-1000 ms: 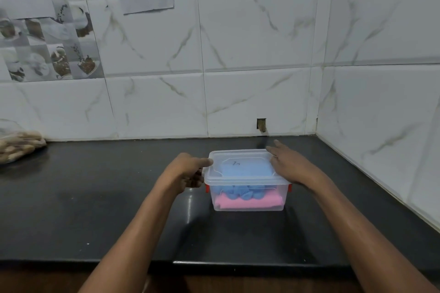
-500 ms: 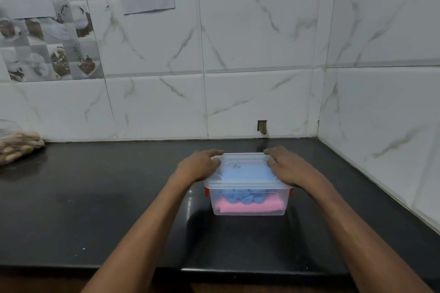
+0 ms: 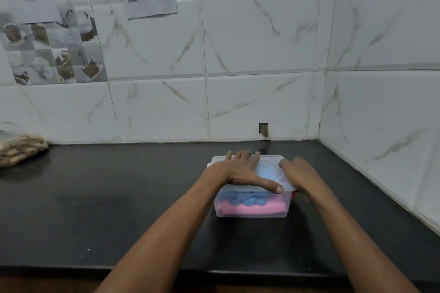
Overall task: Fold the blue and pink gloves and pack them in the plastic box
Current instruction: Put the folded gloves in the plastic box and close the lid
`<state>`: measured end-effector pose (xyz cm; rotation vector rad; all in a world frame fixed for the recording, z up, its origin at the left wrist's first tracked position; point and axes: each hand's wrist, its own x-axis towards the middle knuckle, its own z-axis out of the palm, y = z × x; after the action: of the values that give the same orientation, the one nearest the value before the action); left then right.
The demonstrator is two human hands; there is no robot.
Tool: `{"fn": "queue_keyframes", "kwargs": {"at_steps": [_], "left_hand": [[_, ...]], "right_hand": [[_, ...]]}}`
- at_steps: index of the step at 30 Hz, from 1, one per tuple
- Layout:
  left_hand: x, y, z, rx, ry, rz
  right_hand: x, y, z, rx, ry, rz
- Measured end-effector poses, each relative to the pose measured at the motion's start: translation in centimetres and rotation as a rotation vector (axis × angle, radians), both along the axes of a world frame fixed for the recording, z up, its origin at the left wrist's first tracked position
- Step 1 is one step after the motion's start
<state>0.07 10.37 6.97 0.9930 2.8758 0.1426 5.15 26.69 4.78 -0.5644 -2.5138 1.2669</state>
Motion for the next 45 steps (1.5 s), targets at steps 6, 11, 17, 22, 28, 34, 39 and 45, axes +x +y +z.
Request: {"fn": "queue_keyframes", "kwargs": {"at_steps": [6,11,17,22,28,34,39,45], "left_hand": [[-0.3,0.4,-0.1,0.02,0.036,-0.021],[-0.1,0.2,-0.2,0.025,0.032,-0.035],[0.1,0.3,0.0,0.01,0.027,-0.034],[0.0,0.2,0.0,-0.001,0.036,-0.03],[-0.1,0.3,0.0,-0.001,0.03,-0.034],[0.2,0.1,0.0,0.048,0.028,-0.032],[0.9,-1.7,1.0,0.567,0.343,0.231],[1.5,-6.8,-2.4,0.934,-0.218,0.669]], "right_hand": [[1.9,0.8,-2.1,-0.675,-0.039,0.055],[2.5,0.2,-2.8,-0.732,0.183,-0.083],[1.3,-1.1,-1.4,-0.286,0.137,-0.155],[1.4,-1.4,-1.1,-0.131,0.113,-0.168],[1.4,-1.6,-0.9,-0.026,0.107,-0.153],[1.6,-1.8,-0.3,0.096,0.078,-0.099],[1.6,-1.8,-0.4,0.072,0.033,-0.042],[1.2,-1.7,-0.1,0.381,-0.059,-0.032]]}}
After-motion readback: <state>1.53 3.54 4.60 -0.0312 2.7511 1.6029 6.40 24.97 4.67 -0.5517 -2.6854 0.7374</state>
